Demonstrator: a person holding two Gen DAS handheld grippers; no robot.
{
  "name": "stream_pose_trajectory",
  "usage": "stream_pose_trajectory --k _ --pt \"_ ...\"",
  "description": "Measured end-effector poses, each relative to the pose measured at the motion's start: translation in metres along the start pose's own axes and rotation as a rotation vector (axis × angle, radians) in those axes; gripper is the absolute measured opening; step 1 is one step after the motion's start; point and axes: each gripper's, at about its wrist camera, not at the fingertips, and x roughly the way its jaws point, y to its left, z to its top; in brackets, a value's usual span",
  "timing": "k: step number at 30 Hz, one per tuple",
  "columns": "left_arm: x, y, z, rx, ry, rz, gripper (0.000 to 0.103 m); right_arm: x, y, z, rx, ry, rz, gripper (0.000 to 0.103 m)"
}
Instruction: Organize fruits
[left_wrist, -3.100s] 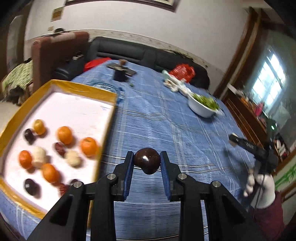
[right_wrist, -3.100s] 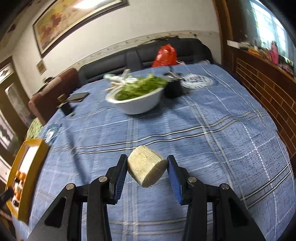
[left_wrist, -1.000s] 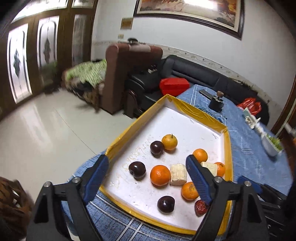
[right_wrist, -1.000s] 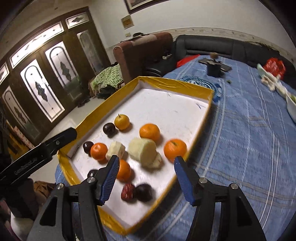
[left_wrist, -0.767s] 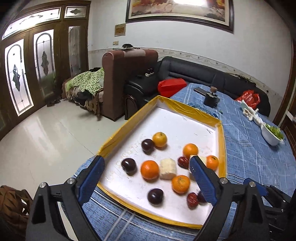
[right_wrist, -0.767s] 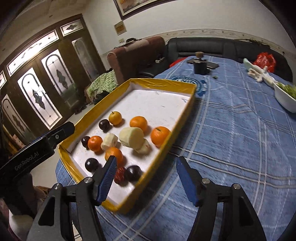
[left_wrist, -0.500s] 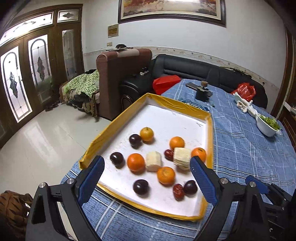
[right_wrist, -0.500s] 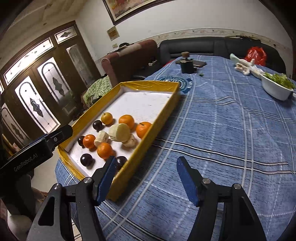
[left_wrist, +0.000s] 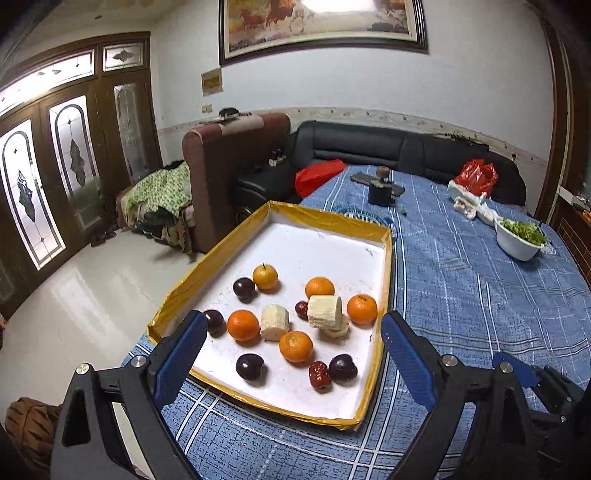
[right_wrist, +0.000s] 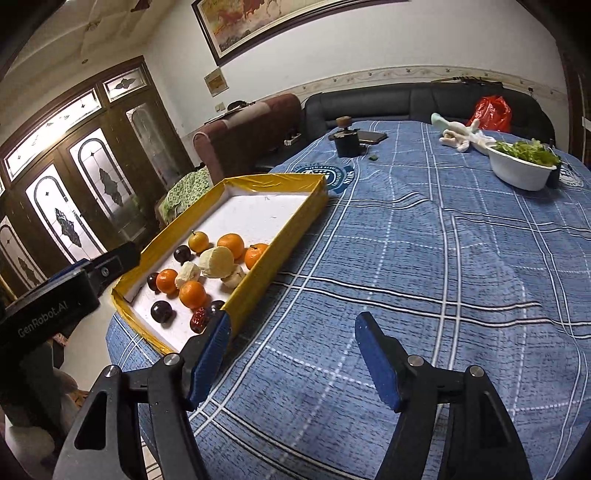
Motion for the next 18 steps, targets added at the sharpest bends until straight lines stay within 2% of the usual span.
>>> stream_pose_trajectory --k 4,9,18 --pt "-0.017 -0.003 0.001 -0.009 -0.077 0.029 0.101 -0.006 -0.006 -0.003 0.012 -0.01 0.004 0.076" --pt "-0.037 -0.008 0.002 -0.014 -0.155 0.053 0.103 -0.014 -0.008 -0.007 0.001 -0.032 -0.003 0.077" --pt "-0.048 -0.019 0.0 0.01 -0.168 0.059 0.103 -0.028 -0.004 -0.014 -0.034 -0.068 -0.014 0.081"
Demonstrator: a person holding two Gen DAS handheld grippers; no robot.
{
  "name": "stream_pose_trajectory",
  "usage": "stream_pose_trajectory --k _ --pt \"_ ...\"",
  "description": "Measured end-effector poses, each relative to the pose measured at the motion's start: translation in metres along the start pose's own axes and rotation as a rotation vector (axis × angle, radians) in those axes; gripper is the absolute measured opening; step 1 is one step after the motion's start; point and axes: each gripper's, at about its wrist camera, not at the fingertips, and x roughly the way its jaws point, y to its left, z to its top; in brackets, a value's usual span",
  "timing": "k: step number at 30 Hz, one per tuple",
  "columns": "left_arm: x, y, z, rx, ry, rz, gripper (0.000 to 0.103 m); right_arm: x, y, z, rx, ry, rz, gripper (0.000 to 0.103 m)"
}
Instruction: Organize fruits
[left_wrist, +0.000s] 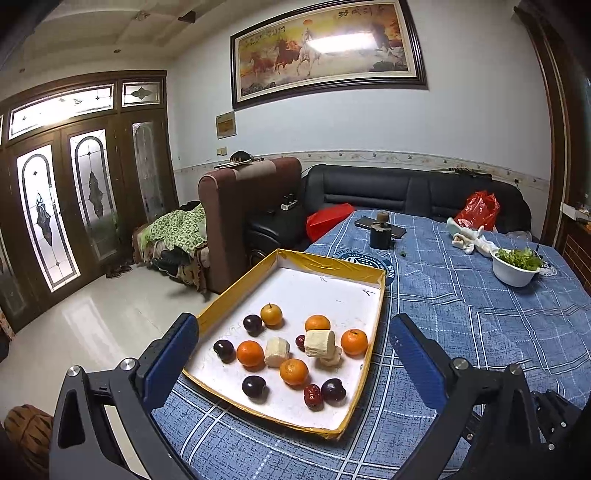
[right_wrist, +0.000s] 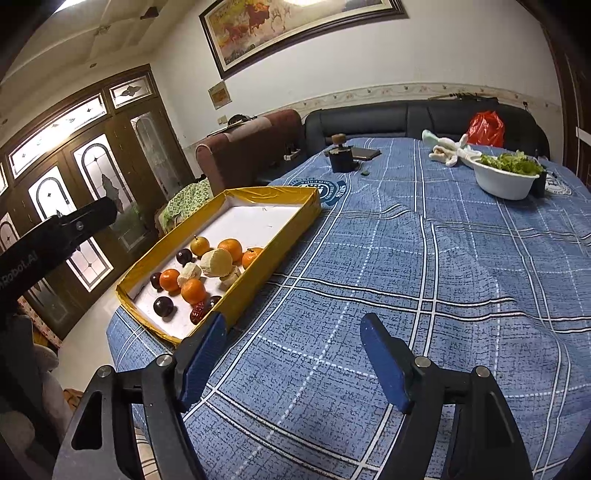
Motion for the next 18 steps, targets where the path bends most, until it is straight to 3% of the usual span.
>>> stream_pose_trajectory --k 5,7,10,12,14,18 --pt "-0.009 -0.007 -0.002 0.012 -0.032 0.03 0.103 -0.003 0.002 -0.003 -0.018 -0.011 -0.008 0.081" --pt "-0.016 -0.007 -0.003 -0.001 -0.057 0.084 0.103 -0.004 0.003 -0.004 -0.024 -0.013 -0.007 0.081" --pt "-0.033 -0.003 -0.007 -0.032 -0.133 0.157 0.103 -0.006 0.006 -0.005 -0.043 -0.022 -0.005 0.082" --pt "-0.039 0.003 -0.012 -0.064 -0.172 0.165 0.103 -0.007 0.008 -0.006 -0.058 -0.029 -0.009 0.083" --pt "-0.04 0.003 -0.012 -0.067 -0.185 0.144 0.103 -0.007 0.011 -0.008 -0.072 -0.031 -0.014 0.084" --pt "-0.024 -0.003 -0.013 -0.012 -0.072 0.025 0.103 -0.002 0.011 -0.009 -0.076 -0.015 -0.015 0.085"
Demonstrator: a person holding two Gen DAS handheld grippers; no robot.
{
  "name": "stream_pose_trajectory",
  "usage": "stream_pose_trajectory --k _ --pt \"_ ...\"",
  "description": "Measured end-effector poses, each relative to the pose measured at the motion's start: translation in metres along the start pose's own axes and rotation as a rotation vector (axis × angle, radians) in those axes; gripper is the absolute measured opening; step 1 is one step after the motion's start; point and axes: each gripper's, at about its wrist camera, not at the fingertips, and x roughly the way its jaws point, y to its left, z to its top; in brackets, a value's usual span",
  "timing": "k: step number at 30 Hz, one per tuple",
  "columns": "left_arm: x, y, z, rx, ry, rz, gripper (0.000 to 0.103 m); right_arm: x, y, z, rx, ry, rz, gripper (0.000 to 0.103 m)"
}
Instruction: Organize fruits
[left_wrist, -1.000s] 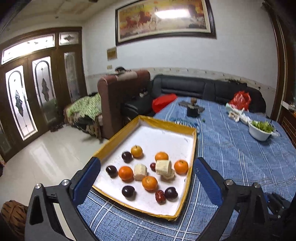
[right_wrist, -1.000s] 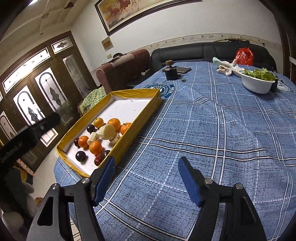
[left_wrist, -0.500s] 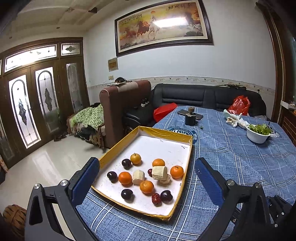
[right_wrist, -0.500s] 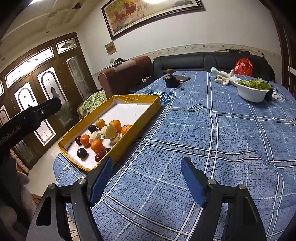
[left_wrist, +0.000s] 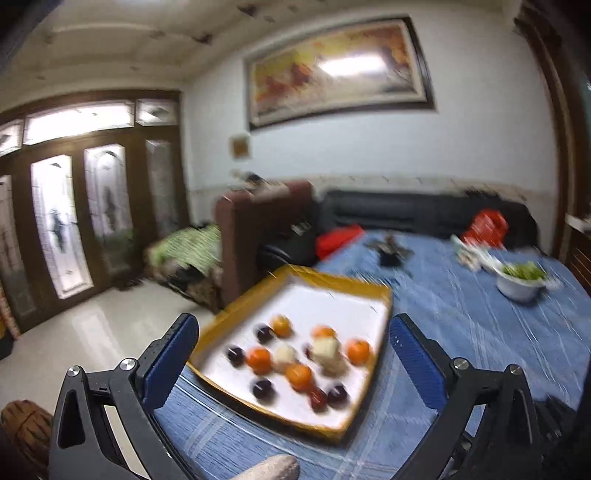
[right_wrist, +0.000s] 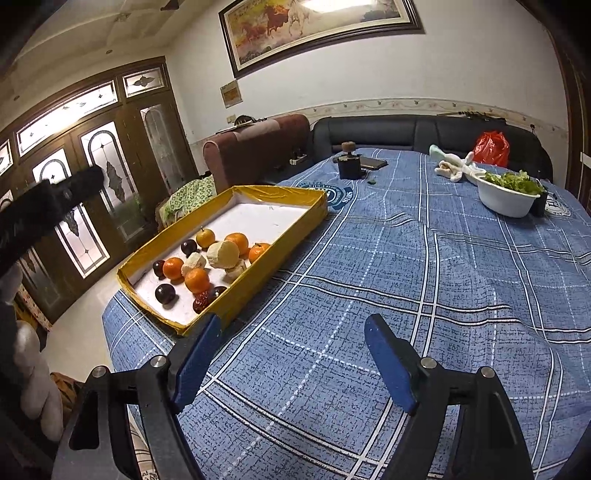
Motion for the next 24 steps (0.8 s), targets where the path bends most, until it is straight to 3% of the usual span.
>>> stream_pose_trajectory --k 7,24 --pt "0.029 0.004 -0.011 -0.014 0.121 -0.019 0.103 0.007 0.006 -0.002 -0.016 0.024 -0.014 0.085" --pt "0.047 0.036 -0.026 -0.047 0.182 -0.107 0.103 0.042 0.049 -0.006 -0.091 0.109 -0.015 0.086"
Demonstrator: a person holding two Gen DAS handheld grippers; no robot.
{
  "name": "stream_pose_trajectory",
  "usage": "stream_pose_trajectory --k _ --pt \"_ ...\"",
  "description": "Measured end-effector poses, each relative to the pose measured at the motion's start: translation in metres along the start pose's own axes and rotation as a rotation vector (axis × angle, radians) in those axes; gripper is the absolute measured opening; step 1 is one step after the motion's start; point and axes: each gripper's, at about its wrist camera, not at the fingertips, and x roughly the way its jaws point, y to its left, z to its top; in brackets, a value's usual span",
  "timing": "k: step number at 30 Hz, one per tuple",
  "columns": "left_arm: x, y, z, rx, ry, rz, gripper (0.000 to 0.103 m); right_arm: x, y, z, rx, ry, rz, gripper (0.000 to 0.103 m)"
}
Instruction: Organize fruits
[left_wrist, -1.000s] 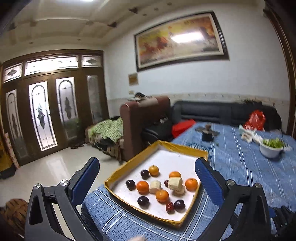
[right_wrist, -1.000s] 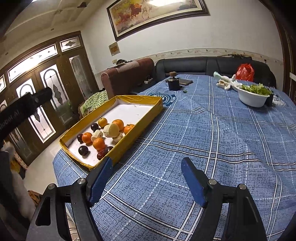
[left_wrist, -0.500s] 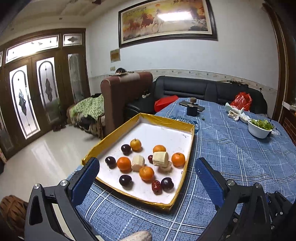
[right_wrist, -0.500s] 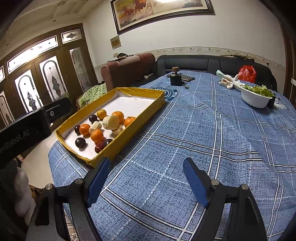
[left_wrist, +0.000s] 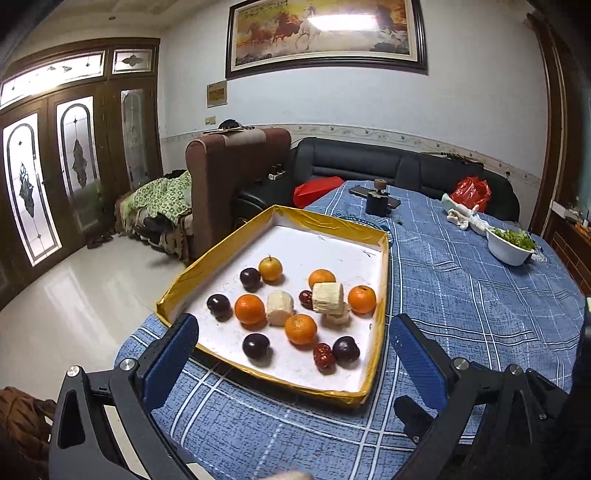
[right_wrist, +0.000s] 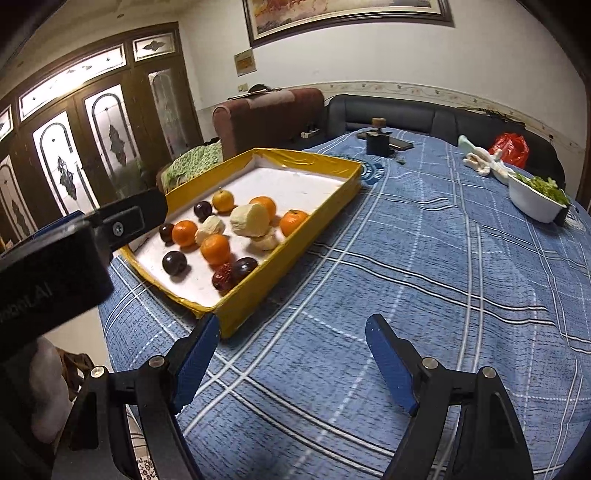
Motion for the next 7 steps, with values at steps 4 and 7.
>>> stream_pose_trajectory --k 4,7 --pt "-0.0079 0.0094 0.002 -0.021 -0.021 0.022 0.103 0.0017 0.0051 0.0015 -0.009 0.003 0.006 0.086" --pt "-0.011 0.0078 0.0059 -0.013 -0.016 0.015 0.103 -0.0026 0.0011 0.0021 0.003 -0.003 0.006 0.086"
